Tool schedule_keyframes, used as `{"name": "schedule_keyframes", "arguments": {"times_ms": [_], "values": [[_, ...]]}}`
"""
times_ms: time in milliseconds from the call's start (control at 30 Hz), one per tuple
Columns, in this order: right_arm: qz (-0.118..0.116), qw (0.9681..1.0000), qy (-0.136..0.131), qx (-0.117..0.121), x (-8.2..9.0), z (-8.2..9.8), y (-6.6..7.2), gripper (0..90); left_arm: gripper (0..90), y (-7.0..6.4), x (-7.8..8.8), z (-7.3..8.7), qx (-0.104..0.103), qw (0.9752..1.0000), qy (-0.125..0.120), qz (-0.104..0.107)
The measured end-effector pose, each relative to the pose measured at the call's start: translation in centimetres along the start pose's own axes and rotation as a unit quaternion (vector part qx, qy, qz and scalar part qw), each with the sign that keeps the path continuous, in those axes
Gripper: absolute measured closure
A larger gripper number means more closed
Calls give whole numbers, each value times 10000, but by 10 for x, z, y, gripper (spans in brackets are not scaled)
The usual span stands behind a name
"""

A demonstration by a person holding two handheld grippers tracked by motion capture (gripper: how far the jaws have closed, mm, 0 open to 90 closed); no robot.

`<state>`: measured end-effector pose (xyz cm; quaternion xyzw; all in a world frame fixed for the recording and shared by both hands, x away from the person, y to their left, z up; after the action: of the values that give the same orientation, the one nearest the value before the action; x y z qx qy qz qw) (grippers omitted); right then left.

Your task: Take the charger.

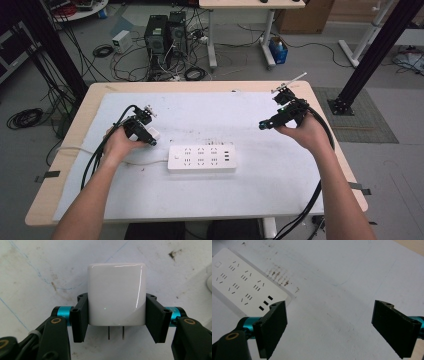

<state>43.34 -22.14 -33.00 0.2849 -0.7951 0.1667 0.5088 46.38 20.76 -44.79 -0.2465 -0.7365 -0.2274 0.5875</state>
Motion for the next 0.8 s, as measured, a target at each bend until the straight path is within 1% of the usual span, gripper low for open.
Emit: {"name": "schedule_keyframes", "arguments": {"times_ms": [100, 133, 167, 200, 233, 267, 300, 467, 500, 533, 567, 600, 633, 667, 700, 733, 767, 800], "values": [[-7, 10000, 0, 4, 0, 0, 0, 125, 425, 2, 8, 1, 10, 9999, -157, 4], [-1, 10000, -8, 9, 0, 0, 0, 125, 425, 3, 13, 2, -6, 9996, -282, -7], [-22, 10000, -14, -18, 0, 0, 0, 125, 425, 4, 16, 3, -17, 9995, -316, -26], [-9, 10000, -10, -8, 0, 0, 0, 126, 424, 5, 20, 4, -17, 9992, -404, -28], [-18, 10000, -14, -28, 0, 0, -1, 126, 425, 5, 31, 5, -105, 9981, -607, -1], [-42, 10000, -25, -38, 0, -1, -1, 125, 425, 5, 31, 5, -105, 9981, -607, -1], [-42, 10000, -25, -38, 0, -1, -1, 125, 425, 6, 37, 6, -153, 9976, -682, -17], [-96, 9999, -53, -66, 0, -4, 1, 126, 425, -1, 69, 6, -464, 9933, -1050, -109], [-96, 9999, -53, -66, 0, -4, 1, 126, 425, -1, 69, 6, -464, 9933, -1050, -109], [-114, 9999, -71, -65, 1, -5, 2, 126, 425, -4, 82, 5, -543, 9912, -1196, -136], [-129, 9998, -82, -89, 1, -7, 4, 126, 425, -6, 88, 4, -579, 9903, -1257, -155], [-122, 9999, -88, -54, 1, -8, 4, 126, 425, -7, 93, 4, -607, 9892, -1321, -195], [-111, 9999, -86, -43, 1, -8, 4, 125, 425, -10, 99, 4, -598, 9884, -1380, -225], [-119, 9999, -78, -57, 1, -9, 5, 126, 425, -11, 105, 3, -653, 9873, -1424, -257], [-118, 9999, -84, -46, 1, -9, 5, 126, 424, -13, 110, 3, -683, 9868, -1443, -262], [-118, 9999, -84, -46, 1, -9, 5, 126, 425, -13, 110, 3, -683, 9868, -1443, -262], [-123, 9999, -89, -55, 1, -9, 6, 125, 425, -17, 119, 2, -692, 9853, -1527, -323], [-113, 9999, -91, -27, 1, -10, 6, 125, 424, -18, 122, 2, -700, 9850, -1543, -339]]}}
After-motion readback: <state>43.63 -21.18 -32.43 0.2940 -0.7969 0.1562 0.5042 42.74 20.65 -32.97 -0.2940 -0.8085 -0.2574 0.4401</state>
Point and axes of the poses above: each handheld gripper's, and its own axes: x roughly backward along the jaws, z roughly out of its underside, y roughly to its left, the point moved 5 cm from there along -x, roughly forward along the jaws, and after that the axes turned 8 degrees about y, right-handed, at the moved point
